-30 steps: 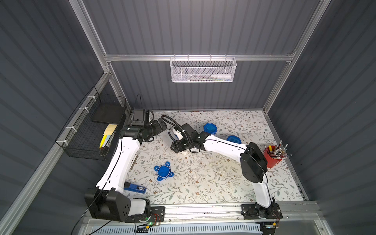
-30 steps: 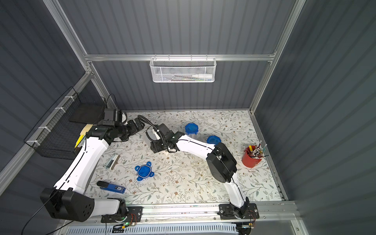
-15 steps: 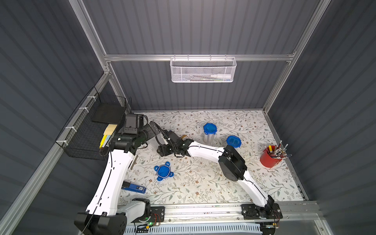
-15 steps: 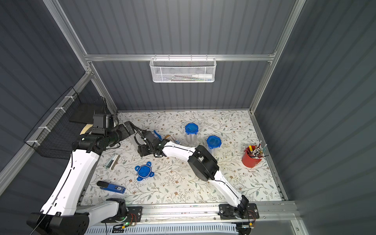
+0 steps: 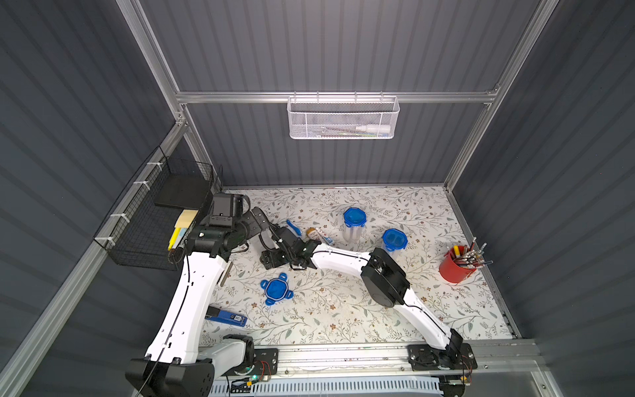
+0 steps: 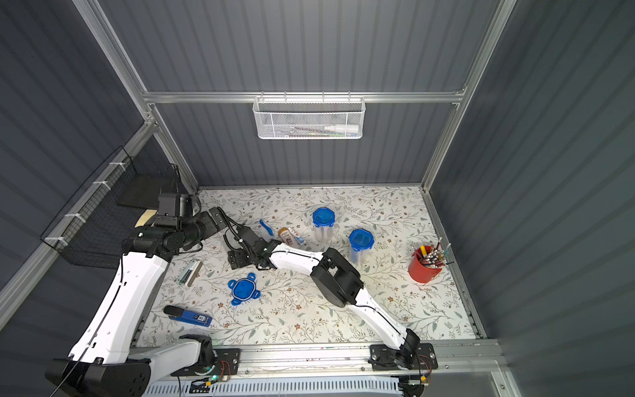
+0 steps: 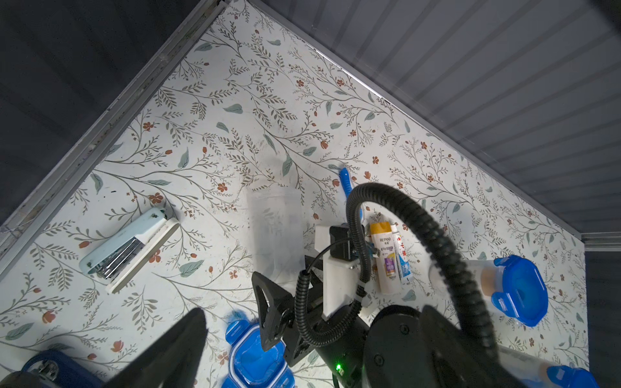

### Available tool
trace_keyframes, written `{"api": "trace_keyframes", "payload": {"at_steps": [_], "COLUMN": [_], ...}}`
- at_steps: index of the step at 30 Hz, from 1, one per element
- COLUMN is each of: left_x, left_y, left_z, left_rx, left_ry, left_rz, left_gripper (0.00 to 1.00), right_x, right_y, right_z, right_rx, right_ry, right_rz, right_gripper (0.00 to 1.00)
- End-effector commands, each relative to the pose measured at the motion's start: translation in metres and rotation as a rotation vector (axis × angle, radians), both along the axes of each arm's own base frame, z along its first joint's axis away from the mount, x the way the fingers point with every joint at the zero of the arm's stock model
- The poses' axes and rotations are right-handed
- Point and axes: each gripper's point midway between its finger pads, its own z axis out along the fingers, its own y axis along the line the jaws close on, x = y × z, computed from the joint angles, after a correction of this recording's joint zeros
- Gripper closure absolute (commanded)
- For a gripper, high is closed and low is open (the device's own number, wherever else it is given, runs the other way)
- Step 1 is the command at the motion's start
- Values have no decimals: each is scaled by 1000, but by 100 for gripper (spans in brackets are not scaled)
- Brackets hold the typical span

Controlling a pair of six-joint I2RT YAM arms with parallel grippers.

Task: Take out toiletry kits
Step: Place the container at the center of the board, then adjust the container at the center of the board.

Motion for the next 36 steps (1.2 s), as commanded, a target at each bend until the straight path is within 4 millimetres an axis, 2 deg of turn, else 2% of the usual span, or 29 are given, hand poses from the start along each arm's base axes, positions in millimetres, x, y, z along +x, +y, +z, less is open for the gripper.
{"api": "trace_keyframes", "payload": {"at_steps": [1,4,8,14,15,16,19,22,24,29,33,36], "left_x": [3,4,9,25,31,36,51,67,77,98,111,119], "left_y": [-2,-2,-4,-19,-23,-27,-51,-85,-108,-159,-198,-224], "left_z": [4,7,10,-1,10,9,-1,-11,-20,-42,-62,-71], "left_rx": [12,12,11,-44,-58,-68,-84,-76,-89,-88,-123,-164], "left_ry": [-8,-13,-20,-2,-28,-29,-10,17,40,82,121,134], "left_rz": [-19,-19,-23,-67,-80,-92,-152,-227,-272,-365,-435,-483], "left_gripper": [0,0,0,0,0,1,1,1,0,0,0,0], "right_x": [-3,-2,3,23,26,30,41,54,63,81,91,96], "right_y": [3,-8,-34,-94,-107,-118,-158,-203,-234,-295,-324,-336], "right_z": [50,79,110,137,141,146,155,160,159,148,140,137], "right_rx": [78,88,77,58,53,49,13,-44,-86,-140,-154,-144], "right_ry": [-97,-186,-295,-305,-304,-307,-324,-334,-331,-271,-235,-208], "right_rz": [30,37,17,-70,-91,-109,-171,-251,-310,-422,-469,-492], "right_gripper": [12,13,13,17,17,18,18,17,16,14,13,15]}}
